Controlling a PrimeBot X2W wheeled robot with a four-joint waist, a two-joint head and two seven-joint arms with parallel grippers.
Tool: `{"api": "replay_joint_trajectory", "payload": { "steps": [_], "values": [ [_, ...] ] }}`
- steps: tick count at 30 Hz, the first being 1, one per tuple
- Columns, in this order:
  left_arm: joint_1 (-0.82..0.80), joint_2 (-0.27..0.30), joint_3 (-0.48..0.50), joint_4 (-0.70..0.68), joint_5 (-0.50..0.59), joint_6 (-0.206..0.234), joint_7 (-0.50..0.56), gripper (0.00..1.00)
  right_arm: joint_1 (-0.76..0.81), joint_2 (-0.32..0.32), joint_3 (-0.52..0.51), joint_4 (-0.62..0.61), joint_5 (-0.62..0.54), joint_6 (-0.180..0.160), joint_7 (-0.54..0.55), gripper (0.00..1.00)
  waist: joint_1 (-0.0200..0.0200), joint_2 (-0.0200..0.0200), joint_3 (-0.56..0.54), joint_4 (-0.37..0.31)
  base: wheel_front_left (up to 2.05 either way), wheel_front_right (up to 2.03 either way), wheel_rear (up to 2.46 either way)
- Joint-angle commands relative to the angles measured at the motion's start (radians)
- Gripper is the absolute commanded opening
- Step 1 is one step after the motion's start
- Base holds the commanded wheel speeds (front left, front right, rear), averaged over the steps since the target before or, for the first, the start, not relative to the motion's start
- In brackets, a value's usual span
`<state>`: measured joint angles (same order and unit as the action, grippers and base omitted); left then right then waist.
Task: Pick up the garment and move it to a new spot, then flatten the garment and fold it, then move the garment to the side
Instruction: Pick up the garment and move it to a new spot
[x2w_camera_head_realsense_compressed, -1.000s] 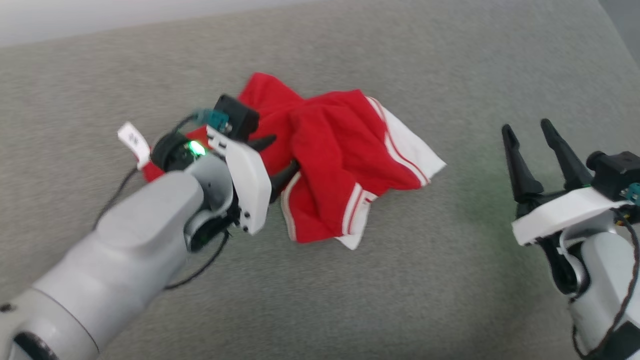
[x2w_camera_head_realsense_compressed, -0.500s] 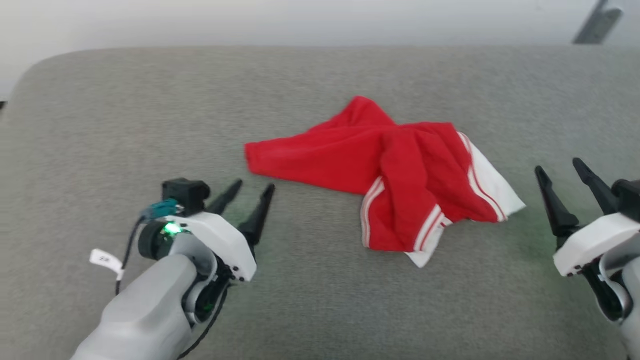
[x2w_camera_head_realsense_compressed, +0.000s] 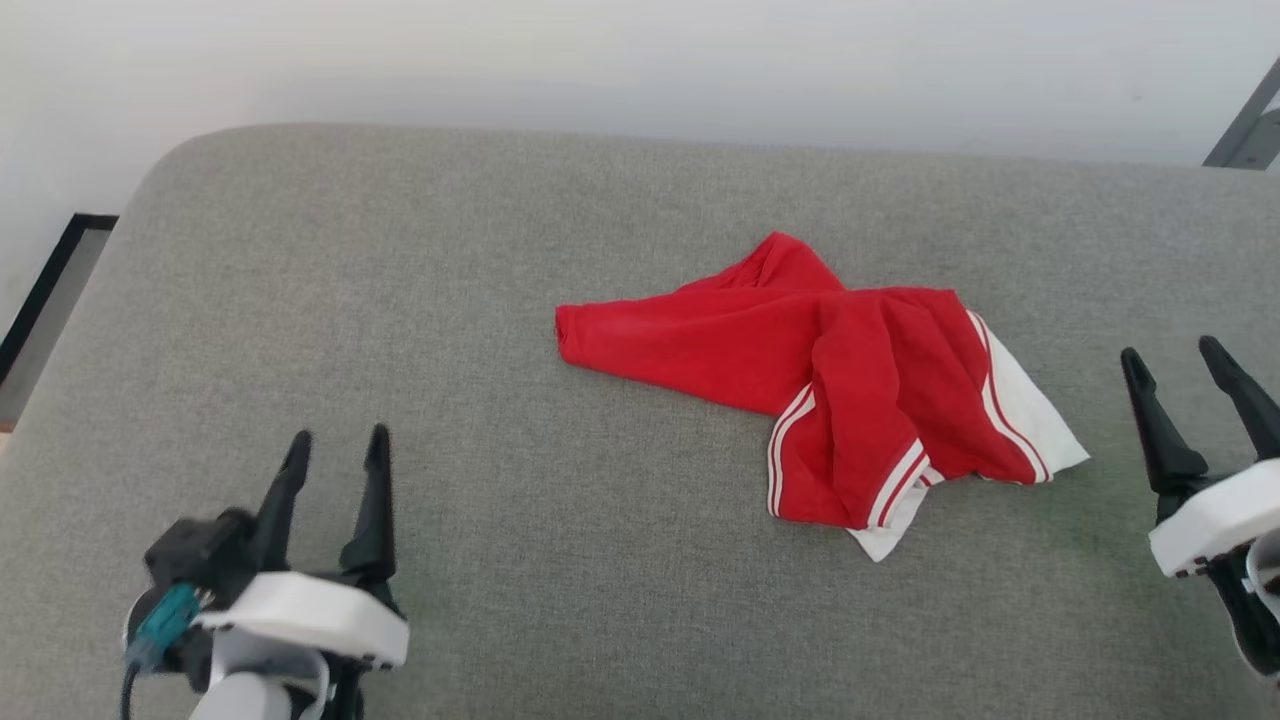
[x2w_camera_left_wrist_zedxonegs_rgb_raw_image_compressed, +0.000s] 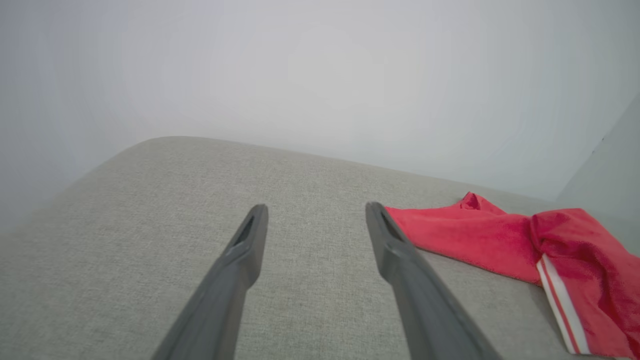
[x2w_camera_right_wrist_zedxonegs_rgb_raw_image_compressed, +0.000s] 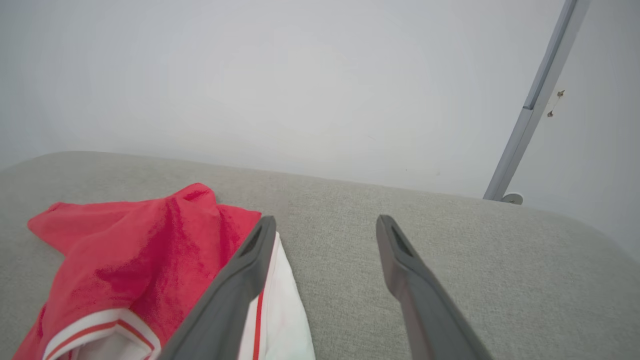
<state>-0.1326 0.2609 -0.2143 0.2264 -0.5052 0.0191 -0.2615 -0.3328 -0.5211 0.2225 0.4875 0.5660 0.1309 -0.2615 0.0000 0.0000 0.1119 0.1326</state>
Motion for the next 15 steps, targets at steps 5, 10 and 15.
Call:
{"api": "replay_joint_trajectory", "payload": {
  "steps": [5,10,15],
  "values": [
    [0.082,-0.039,0.105,-0.060,0.103,-0.055,-0.005,1.00,0.092,0.053,-0.108,-0.092,-0.047,0.000,-0.005,1.00,0.0000,0.0000,-0.029,-0.016,0.00,0.00,0.00],
    [0.140,-0.069,0.176,-0.107,0.184,-0.099,-0.005,1.00,0.194,0.123,-0.222,-0.222,-0.108,0.000,-0.005,1.00,0.0000,0.0000,-0.051,-0.030,0.00,0.00,0.00],
    [0.178,-0.095,0.218,-0.132,0.223,-0.125,-0.005,1.00,0.275,0.179,-0.285,-0.313,-0.149,0.000,-0.005,1.00,0.0000,0.0000,-0.058,-0.047,0.00,0.00,0.00]
  ]
}}
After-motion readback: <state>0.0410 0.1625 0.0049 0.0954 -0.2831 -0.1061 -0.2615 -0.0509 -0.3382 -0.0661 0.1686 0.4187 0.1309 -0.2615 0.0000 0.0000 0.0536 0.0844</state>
